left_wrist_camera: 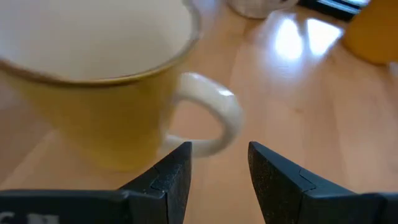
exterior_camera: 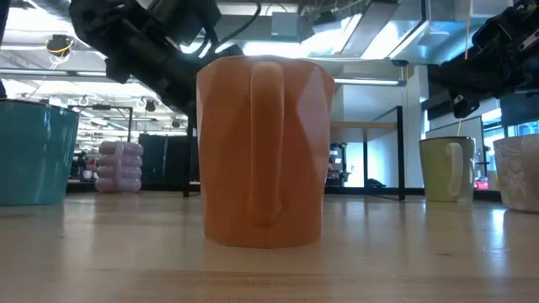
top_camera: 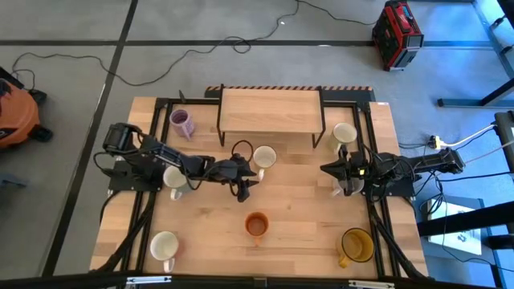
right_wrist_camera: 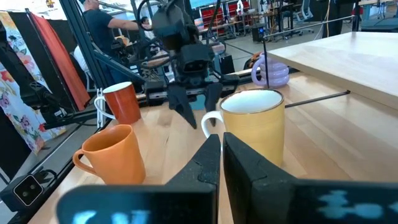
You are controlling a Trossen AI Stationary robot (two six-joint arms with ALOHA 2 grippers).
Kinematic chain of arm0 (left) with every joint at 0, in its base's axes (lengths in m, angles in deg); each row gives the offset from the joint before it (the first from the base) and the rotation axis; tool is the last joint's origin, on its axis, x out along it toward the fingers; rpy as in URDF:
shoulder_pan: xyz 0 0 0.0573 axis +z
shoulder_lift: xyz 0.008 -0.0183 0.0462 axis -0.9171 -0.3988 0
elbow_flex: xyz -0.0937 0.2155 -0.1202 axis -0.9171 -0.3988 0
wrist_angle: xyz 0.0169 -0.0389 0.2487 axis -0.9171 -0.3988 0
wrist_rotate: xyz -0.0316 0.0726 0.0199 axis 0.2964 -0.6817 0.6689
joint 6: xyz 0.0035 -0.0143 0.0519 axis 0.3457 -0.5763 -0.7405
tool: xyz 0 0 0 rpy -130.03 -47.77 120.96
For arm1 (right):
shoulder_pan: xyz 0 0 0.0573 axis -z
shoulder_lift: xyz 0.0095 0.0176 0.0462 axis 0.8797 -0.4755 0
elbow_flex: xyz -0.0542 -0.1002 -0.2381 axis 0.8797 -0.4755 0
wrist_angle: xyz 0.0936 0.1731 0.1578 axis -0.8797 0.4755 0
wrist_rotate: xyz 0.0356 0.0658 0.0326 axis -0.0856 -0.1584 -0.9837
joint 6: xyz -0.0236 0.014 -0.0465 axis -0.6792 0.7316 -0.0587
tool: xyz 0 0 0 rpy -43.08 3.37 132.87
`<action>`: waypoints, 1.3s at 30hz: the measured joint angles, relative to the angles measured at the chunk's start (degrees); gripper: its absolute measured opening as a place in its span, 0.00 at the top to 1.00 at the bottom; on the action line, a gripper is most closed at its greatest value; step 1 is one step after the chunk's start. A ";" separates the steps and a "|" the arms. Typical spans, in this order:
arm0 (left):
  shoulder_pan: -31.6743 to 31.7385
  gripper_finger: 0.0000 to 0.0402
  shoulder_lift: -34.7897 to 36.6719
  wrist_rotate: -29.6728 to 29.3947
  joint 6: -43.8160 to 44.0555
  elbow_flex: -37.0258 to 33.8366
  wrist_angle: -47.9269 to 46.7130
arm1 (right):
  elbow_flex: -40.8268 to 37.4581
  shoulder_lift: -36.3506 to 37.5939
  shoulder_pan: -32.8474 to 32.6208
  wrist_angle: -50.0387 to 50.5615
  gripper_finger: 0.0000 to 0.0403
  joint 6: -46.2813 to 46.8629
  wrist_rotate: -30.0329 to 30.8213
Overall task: Place coffee mugs
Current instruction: Put the light yellow mug on the shelf
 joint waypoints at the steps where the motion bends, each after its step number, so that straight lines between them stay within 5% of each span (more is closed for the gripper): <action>1: 0.16 0.62 0.00 -0.03 -0.54 0.00 0.28 | 0.00 0.00 0.00 0.00 0.98 0.02 0.00; 25: 1.16 0.63 -12.48 2.33 -5.79 -0.04 23.29 | 0.00 0.00 0.00 0.02 0.98 0.10 -0.02; 35: 1.14 0.92 -12.65 4.55 -9.20 -0.08 25.45 | 0.00 0.00 0.00 0.03 0.98 0.10 -0.04; 39: 1.14 0.93 -12.55 5.64 -10.39 -0.02 26.62 | 0.00 0.00 0.00 0.04 0.98 0.10 -0.07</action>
